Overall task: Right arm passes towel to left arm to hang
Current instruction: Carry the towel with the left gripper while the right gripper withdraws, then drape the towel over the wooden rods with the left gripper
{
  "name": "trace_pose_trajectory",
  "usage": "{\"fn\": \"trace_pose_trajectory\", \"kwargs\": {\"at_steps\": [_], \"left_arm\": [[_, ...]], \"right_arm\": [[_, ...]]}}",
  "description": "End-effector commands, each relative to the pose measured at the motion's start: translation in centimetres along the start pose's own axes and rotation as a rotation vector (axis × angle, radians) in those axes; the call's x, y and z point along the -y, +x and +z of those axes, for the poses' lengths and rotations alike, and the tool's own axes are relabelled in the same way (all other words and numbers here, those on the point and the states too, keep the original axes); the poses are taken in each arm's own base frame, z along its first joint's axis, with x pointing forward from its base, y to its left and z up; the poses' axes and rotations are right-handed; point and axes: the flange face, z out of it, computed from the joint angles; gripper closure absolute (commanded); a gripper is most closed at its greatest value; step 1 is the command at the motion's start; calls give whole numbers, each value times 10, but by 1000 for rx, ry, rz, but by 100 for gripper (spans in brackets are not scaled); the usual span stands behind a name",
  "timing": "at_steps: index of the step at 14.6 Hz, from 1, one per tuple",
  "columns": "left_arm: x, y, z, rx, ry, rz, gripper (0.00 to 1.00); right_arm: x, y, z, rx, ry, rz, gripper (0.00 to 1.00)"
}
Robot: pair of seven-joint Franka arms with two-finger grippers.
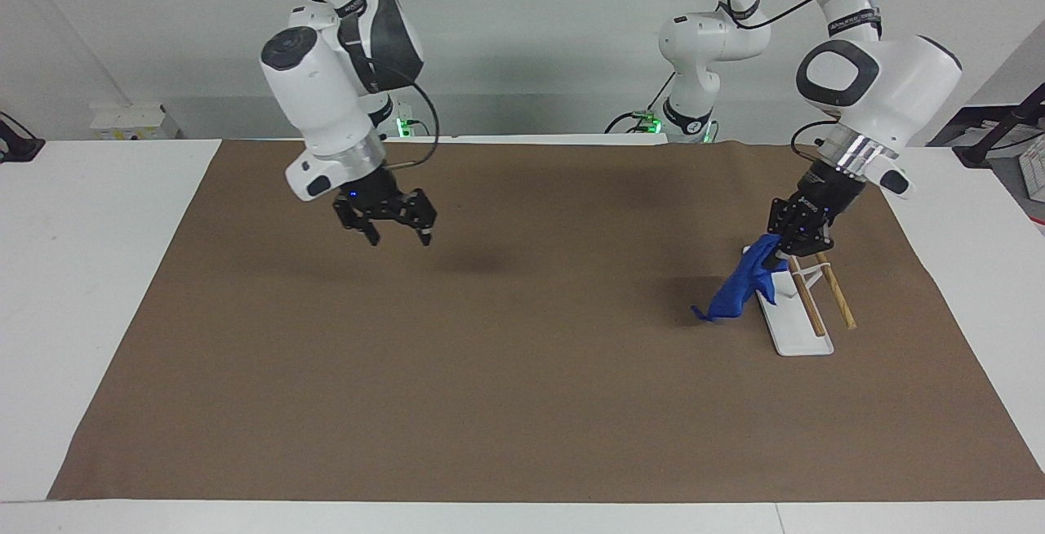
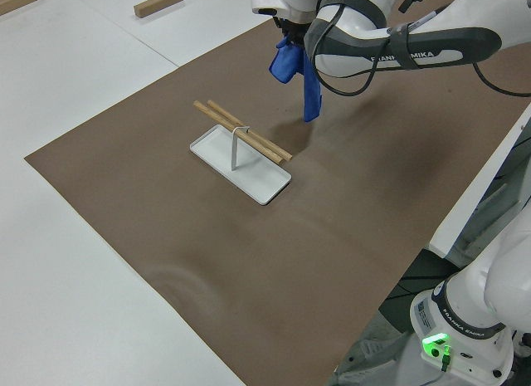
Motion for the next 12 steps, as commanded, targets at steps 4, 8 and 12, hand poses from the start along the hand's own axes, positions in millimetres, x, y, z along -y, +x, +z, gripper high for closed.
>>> {"fn": "trace_pose_trajectory", "kwargs": {"at_steps": [4,8,12], "left_arm": [[-1,74,-35,-92,-73,184,100],[-15,89,-44,-151,-145,184,100],[-22,110,-57,-184,-168,223,100]], "right_arm": [[-101,20,-80,58,-84,-98,0],[-120,20,-106,137,-100,-43,0],[-113,23,-92,163,-110,8,0]]}}
